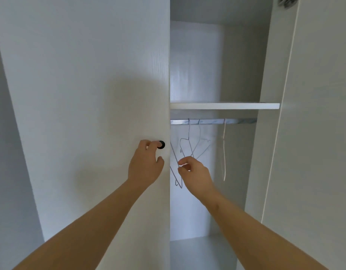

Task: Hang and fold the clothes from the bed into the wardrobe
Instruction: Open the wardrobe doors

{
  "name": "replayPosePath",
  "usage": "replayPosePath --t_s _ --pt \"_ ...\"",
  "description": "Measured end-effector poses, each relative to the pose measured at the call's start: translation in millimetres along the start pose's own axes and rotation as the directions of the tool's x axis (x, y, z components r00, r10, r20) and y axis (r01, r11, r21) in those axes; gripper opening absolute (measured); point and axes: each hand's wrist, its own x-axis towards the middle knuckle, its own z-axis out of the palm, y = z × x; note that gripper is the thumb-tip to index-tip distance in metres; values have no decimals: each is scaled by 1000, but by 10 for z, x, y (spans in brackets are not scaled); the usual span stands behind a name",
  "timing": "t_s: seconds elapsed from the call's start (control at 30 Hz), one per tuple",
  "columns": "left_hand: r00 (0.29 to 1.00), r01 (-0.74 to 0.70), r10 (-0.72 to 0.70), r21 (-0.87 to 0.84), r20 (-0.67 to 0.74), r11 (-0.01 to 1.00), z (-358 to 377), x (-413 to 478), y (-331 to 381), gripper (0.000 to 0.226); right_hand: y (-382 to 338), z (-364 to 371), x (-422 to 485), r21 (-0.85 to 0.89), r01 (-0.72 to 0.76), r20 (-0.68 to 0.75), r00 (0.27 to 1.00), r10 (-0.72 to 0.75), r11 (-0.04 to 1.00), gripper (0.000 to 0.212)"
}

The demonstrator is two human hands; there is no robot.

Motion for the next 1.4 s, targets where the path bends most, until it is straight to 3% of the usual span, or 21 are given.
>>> replayPosePath --t_s 0.2,0.47,0.73,0.87,0.97,1.07,1.4 --pt "996 -39 34 71 77 997 239 308 -102 44 83 145 288 22 -32 9 999 31 999 20" --pt "997 59 -61 -34 -57 998 181 86 105 19 200 164 241 97 -88 19 996 87 991 18" --pt "971 97 -125 -140 -205 985 -308 -683 311 22 117 147 -259 103 44 137 989 -58 994 16" --pt "949 100 -156 -206 -275 973 -637 -1023 384 12 14 255 -601 129 95 232 965 -124 987 15" --pt "933 92 -175 -261 -315 961 -904 -1293 411 26 -105 370 -825 165 123 283 945 -166 979 15" --pt "913 132 -199 -204 -356 970 -1165 -1536 359 35 -269 510 -1029 204 148 324 922 -210 968 16" --pt "806 204 -344 -320 -482 925 -1981 -2111 -68 43 -845 1102 -1411 315 211 345 883 -319 925 20"
